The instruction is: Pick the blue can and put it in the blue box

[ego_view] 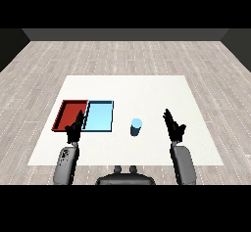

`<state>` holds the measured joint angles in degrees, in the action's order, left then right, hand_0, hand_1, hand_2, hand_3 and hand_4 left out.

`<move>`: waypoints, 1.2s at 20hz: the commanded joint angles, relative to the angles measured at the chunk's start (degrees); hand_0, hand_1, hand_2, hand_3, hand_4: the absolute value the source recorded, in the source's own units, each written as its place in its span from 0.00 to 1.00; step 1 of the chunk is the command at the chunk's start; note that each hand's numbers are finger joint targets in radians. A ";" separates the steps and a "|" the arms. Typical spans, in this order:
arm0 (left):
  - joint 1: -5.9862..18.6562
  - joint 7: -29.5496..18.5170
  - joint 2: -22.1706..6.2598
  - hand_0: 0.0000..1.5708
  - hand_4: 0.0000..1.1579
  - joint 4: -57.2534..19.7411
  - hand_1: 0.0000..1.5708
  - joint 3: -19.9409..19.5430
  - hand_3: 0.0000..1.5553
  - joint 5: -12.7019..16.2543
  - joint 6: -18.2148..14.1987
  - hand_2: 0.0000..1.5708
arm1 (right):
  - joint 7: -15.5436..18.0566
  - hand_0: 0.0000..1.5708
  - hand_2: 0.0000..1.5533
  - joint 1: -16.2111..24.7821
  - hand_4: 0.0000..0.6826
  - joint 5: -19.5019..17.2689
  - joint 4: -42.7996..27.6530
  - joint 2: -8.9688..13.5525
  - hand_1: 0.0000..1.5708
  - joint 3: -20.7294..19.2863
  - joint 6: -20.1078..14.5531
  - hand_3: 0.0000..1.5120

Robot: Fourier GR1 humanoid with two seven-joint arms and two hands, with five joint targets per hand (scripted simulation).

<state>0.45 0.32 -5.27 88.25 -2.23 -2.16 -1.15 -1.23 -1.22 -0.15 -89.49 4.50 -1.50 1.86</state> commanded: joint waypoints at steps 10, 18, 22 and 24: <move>3.74 -17.15 2.83 0.00 0.00 6.02 0.00 -0.80 0.00 5.60 4.77 0.00 | 10.10 0.00 0.00 -2.55 0.00 4.89 -4.07 -4.40 0.00 1.72 2.84 0.00; 2.45 -24.94 0.46 0.00 0.00 1.07 0.00 -4.13 0.00 7.96 9.10 0.00 | 13.81 0.00 0.00 0.37 0.00 5.83 -2.90 -3.34 0.00 1.12 5.76 0.00; 5.63 -20.95 0.47 0.00 0.00 1.66 0.00 -4.60 0.00 9.06 8.02 0.00 | 10.65 0.00 0.00 -0.28 0.00 7.87 -5.11 -2.58 0.00 0.76 6.52 0.00; 1.77 -23.28 3.88 0.00 0.00 4.25 0.00 -0.69 0.00 5.26 5.36 0.00 | 14.53 0.00 0.00 1.72 0.00 5.85 -2.66 -4.42 0.00 3.16 5.30 0.00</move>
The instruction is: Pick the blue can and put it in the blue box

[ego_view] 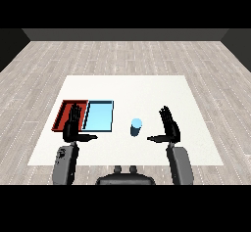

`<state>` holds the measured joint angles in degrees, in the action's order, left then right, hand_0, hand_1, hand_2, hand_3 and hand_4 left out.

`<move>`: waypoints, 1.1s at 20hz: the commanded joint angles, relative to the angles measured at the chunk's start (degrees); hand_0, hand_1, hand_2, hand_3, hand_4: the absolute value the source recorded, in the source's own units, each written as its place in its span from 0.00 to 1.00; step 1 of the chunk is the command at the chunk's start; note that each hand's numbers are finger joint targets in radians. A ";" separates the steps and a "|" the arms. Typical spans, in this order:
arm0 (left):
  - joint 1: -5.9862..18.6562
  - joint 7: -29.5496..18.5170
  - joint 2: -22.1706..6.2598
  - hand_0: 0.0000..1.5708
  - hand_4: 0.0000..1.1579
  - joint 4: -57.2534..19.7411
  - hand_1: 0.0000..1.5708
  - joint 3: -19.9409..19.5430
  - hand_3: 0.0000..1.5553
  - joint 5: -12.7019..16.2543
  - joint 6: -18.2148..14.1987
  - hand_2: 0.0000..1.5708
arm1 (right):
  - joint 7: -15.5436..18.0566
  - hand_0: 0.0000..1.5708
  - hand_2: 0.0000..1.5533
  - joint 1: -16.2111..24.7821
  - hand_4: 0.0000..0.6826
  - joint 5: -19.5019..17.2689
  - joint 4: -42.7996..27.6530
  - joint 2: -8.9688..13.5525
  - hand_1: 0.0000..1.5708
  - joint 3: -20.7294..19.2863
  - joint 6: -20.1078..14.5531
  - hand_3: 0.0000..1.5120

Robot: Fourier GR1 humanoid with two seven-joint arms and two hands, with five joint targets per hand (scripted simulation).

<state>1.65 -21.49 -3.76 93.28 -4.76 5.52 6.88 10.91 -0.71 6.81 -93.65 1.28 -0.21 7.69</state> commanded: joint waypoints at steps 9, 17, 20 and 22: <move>-0.13 -0.61 -0.65 0.00 0.00 0.07 0.00 -0.74 0.00 0.84 0.89 0.00 | -6.58 0.00 0.00 -0.91 0.00 3.58 -4.96 -1.27 0.00 7.12 -7.63 0.00; -2.47 -3.13 0.70 0.00 0.00 0.48 0.00 -0.47 0.00 1.20 0.82 0.00 | 6.73 0.00 0.00 -8.29 0.00 7.95 15.24 -1.28 0.00 8.48 -10.95 0.00; -0.51 2.39 0.16 0.00 0.00 3.29 0.00 -1.09 0.00 2.02 -0.87 0.00 | 5.44 0.00 0.00 -3.66 0.00 8.32 12.17 -1.28 0.00 7.55 -7.33 0.00; -1.21 -0.29 0.17 0.00 0.00 0.82 0.00 -0.42 0.00 1.17 0.42 0.00 | 5.72 0.00 0.00 -5.40 0.00 10.28 13.91 -1.28 0.00 10.58 -10.50 0.00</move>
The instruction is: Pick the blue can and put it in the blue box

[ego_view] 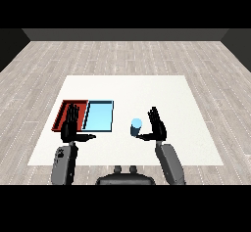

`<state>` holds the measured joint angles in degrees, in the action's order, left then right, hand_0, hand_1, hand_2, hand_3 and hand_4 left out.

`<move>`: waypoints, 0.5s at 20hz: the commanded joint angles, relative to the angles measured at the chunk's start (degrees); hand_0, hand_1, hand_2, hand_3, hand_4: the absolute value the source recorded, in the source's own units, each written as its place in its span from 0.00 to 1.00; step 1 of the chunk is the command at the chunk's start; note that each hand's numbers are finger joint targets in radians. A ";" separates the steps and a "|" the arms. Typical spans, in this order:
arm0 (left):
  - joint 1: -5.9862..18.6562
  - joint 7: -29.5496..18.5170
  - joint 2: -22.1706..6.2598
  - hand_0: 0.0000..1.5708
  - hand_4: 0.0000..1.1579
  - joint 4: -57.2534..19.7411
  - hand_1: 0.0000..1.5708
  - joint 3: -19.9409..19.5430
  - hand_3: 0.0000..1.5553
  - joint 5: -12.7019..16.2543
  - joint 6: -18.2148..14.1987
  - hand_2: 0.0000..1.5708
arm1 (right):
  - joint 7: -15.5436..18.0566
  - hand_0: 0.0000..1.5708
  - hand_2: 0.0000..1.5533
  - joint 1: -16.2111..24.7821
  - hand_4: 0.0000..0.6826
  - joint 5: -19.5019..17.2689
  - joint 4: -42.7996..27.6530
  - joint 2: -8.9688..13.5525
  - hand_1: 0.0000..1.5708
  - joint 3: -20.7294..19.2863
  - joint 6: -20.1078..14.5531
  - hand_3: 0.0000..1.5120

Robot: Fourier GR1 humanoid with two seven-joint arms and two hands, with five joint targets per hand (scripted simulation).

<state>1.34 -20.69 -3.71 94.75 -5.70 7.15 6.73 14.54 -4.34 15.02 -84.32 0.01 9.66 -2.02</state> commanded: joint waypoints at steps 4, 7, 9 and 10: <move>-3.74 -0.16 0.81 0.00 0.00 3.52 0.00 1.31 0.00 0.19 0.61 0.00 | 4.37 0.00 0.00 -1.55 0.00 4.82 5.98 -0.01 0.00 6.51 -6.06 0.00; 0.16 -1.24 0.06 0.00 0.00 -1.82 0.00 -0.19 0.00 0.71 0.88 0.00 | 2.07 0.00 0.00 -2.16 0.00 3.67 6.95 -0.01 0.00 0.25 0.33 0.00; -1.11 -1.00 -2.51 0.00 0.00 -0.61 0.00 -3.06 0.00 2.43 2.65 0.00 | 7.78 0.00 0.00 0.26 0.00 3.65 8.87 -0.01 0.00 2.90 0.06 0.00; -1.36 1.27 -0.78 0.00 0.00 2.85 0.00 -0.66 0.00 1.01 0.70 0.00 | 7.88 0.00 0.00 -6.57 0.00 5.96 14.10 -0.01 0.00 4.88 -5.17 0.00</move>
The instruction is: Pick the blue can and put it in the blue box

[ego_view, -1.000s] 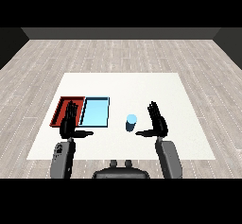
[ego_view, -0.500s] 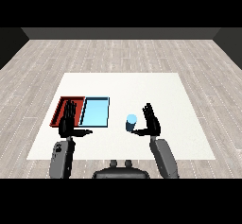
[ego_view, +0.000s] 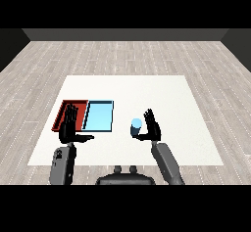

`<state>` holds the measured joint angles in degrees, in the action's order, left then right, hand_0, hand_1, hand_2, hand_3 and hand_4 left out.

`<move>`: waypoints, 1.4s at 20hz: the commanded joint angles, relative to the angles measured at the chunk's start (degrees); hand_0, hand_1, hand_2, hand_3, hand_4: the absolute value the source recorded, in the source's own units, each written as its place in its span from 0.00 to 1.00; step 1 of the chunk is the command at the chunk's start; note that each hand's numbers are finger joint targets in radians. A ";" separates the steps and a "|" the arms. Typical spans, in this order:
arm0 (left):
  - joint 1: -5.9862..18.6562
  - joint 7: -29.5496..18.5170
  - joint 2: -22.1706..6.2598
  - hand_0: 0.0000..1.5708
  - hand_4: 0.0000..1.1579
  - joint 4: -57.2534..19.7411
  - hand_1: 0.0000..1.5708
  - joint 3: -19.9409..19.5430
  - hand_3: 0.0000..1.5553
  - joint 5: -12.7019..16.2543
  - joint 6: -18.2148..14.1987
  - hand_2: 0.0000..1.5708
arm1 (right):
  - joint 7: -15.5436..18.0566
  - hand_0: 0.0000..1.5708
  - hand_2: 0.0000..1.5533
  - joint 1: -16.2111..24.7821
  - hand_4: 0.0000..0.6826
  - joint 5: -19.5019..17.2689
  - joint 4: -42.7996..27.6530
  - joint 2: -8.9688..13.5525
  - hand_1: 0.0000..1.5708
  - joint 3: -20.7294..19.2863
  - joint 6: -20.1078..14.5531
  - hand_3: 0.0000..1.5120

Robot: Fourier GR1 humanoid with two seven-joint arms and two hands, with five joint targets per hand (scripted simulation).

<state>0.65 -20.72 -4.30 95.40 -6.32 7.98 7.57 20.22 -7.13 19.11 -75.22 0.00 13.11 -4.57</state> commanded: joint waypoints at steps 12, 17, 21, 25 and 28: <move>-0.40 -0.47 0.39 0.00 0.00 0.21 0.00 0.07 0.00 -0.02 -0.19 0.00 | 3.77 0.00 0.00 -2.97 0.00 5.08 7.06 0.00 0.00 5.08 -3.65 0.00; -0.83 1.69 -1.81 0.00 0.00 1.10 0.00 -1.86 0.00 1.99 1.56 0.00 | 6.10 0.00 0.00 -5.56 0.00 9.39 10.76 0.00 0.00 8.78 -5.73 0.00; -3.68 3.57 0.44 0.00 0.00 5.20 0.00 0.97 0.00 1.89 0.92 0.00 | 7.75 0.00 0.00 -9.31 0.00 8.08 19.17 0.00 0.00 4.41 -0.18 0.00; 0.52 2.28 -0.63 0.00 0.00 2.10 0.00 -1.13 0.00 1.86 0.19 0.00 | 9.48 0.00 0.00 -14.82 0.00 13.29 24.92 0.00 0.00 6.94 -2.99 0.00; 2.16 1.61 -2.22 0.00 0.00 -1.34 0.00 -2.80 0.00 2.17 1.16 0.00 | 6.38 0.00 0.00 -15.99 0.00 13.85 23.02 0.00 0.00 10.09 -6.06 0.00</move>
<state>1.50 -18.88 -4.38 96.18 -6.54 8.61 7.27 26.39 -20.76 30.73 -54.41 0.02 19.35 -7.52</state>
